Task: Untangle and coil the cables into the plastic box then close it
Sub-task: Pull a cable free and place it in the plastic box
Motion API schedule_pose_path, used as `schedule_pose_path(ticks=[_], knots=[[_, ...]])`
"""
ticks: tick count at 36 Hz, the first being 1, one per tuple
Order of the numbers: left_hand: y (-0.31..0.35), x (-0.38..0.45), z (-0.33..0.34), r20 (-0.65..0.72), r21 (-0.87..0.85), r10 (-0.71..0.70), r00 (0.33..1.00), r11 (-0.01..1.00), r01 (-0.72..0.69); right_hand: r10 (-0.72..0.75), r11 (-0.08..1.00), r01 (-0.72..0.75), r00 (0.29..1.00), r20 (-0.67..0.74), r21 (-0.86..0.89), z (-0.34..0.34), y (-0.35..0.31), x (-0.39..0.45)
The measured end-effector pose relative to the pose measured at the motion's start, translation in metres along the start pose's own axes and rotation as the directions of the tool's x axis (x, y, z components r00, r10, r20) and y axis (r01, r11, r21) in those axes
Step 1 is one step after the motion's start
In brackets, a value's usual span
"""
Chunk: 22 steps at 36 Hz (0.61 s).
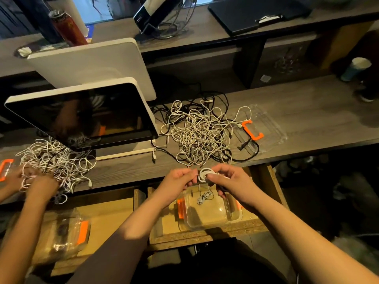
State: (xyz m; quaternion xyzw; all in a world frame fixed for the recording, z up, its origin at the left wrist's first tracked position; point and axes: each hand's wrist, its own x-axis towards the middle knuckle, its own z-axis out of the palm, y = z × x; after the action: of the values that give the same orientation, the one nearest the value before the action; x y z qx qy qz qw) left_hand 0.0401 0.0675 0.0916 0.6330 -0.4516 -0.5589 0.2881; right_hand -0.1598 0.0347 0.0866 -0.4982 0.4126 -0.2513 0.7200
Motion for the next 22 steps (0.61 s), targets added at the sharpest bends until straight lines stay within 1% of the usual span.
schedule_pose_path(ticks=[3, 5, 7, 11, 13, 15, 17, 20, 22], knots=[[-0.008, 0.004, 0.009, 0.022, 0.049, -0.041, 0.999, 0.998, 0.040, 0.060, 0.998, -0.060, 0.998, 0.020, -0.007, -0.006, 0.015, 0.002], [-0.015, 0.006, 0.017, -0.004, 0.126, -0.067, 0.998, 0.990, 0.067, 0.079, 0.995, -0.077, 0.996, 0.028, -0.064, -0.010, 0.026, 0.002], [-0.021, 0.007, 0.024, -0.019, 0.140, -0.081, 0.997, 0.987, 0.083, 0.107, 0.988, -0.104, 0.994, 0.015, -0.112, -0.016, 0.037, 0.003], [-0.028, 0.007, 0.036, 0.103, 0.072, -0.058, 0.993, 0.996, 0.050, 0.171, 0.977, -0.168, 0.985, 0.011, -0.133, -0.025, 0.058, 0.004], [-0.038, 0.012, 0.045, 0.119, 0.104, -0.065, 0.991, 0.993, 0.053, 0.210, 0.967, -0.210, 0.978, -0.019, -0.145, -0.030, 0.069, 0.008], [-0.051, 0.019, 0.052, 0.083, 0.133, -0.086, 0.993, 0.988, 0.075, 0.251, 0.954, -0.260, 0.965, -0.071, -0.152, -0.036, 0.078, 0.012], [-0.066, 0.030, 0.058, 0.025, 0.125, -0.128, 0.991, 0.984, 0.124, 0.288, 0.950, -0.295, 0.954, -0.084, -0.098, -0.042, 0.088, 0.018], [-0.091, 0.046, 0.066, -0.049, 0.109, -0.247, 0.968, 0.962, 0.251, 0.348, 0.937, -0.345, 0.933, -0.094, 0.050, -0.049, 0.103, 0.027], [-0.106, 0.053, 0.070, -0.097, 0.082, -0.308, 0.947, 0.945, 0.316, 0.378, 0.926, -0.375, 0.914, -0.145, 0.050, -0.052, 0.113, 0.035]])
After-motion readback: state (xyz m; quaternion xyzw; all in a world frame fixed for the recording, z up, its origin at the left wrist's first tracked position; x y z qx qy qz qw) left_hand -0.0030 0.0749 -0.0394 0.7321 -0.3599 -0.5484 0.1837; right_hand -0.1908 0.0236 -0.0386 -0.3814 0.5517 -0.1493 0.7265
